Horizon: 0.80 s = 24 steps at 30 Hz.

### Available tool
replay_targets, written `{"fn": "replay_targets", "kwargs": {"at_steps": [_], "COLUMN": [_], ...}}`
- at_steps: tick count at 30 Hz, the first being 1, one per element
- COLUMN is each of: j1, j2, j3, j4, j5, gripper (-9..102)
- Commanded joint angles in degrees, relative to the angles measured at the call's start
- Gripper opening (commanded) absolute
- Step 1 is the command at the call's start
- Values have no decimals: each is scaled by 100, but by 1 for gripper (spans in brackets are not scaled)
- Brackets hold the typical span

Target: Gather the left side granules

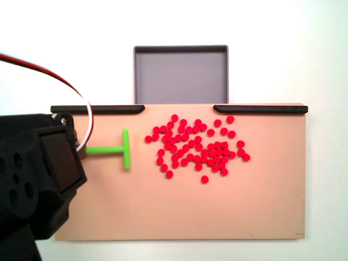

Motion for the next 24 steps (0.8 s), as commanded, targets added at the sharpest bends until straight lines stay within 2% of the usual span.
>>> {"fn": "replay_targets", "kwargs": {"at_steps": [1,24], "j1": [79,185], "j2": [-105,-765], "j3": [-457,-589], "j4": [18,18], "j5": [44,-35], "gripper": [0,0]}}
